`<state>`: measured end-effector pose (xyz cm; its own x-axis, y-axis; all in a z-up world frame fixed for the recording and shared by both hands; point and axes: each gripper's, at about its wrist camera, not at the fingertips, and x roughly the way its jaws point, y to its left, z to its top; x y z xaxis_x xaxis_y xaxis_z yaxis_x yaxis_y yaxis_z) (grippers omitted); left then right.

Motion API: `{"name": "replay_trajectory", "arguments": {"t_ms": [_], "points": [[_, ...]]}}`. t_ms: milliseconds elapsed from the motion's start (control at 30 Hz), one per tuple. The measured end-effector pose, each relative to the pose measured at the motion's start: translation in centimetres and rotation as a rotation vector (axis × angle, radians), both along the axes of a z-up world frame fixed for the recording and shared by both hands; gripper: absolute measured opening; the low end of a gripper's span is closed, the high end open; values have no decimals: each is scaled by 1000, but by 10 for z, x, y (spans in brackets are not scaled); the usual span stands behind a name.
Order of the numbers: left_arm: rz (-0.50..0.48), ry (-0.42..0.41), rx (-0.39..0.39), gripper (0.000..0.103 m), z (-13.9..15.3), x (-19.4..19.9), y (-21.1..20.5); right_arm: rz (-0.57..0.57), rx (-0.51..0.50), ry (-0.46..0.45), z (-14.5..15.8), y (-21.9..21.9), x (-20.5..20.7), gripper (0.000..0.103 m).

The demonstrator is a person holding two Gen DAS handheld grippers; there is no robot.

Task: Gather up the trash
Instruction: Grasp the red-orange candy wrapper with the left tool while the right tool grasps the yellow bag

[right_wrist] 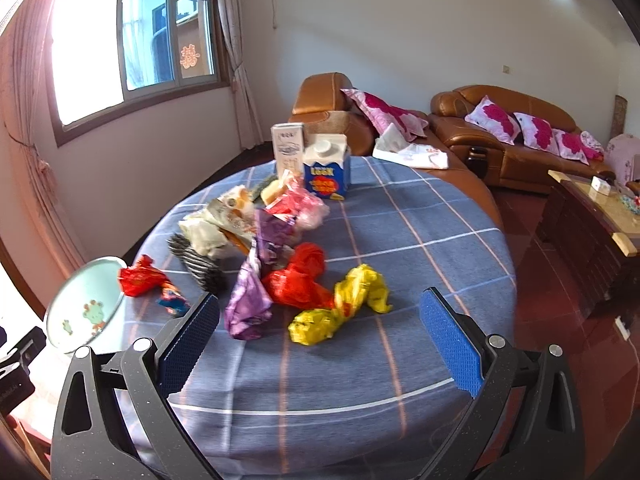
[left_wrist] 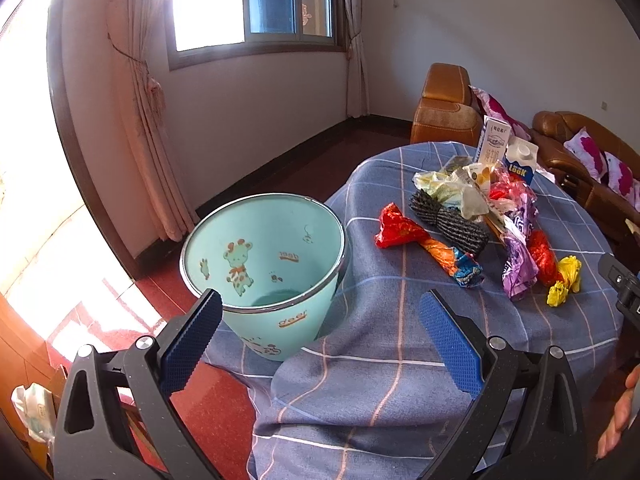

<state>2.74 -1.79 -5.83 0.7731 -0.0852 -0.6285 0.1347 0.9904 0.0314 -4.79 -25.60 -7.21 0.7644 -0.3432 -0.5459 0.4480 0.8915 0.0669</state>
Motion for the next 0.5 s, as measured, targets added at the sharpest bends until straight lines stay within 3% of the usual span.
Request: {"name": "replay_trajectory", "arguments": {"t_ms": [100,200,500], "points": [[-18,23,11,97,-14,7,-9,-47,18,23,-14,-23,-2,97],[-33,66,2,96,-27,18,-15,-84,44,62,-28,-48,3,78],[-64,104,-1,96,-39,59,-45,-57,158,145,-55,-71,47,73]]}}
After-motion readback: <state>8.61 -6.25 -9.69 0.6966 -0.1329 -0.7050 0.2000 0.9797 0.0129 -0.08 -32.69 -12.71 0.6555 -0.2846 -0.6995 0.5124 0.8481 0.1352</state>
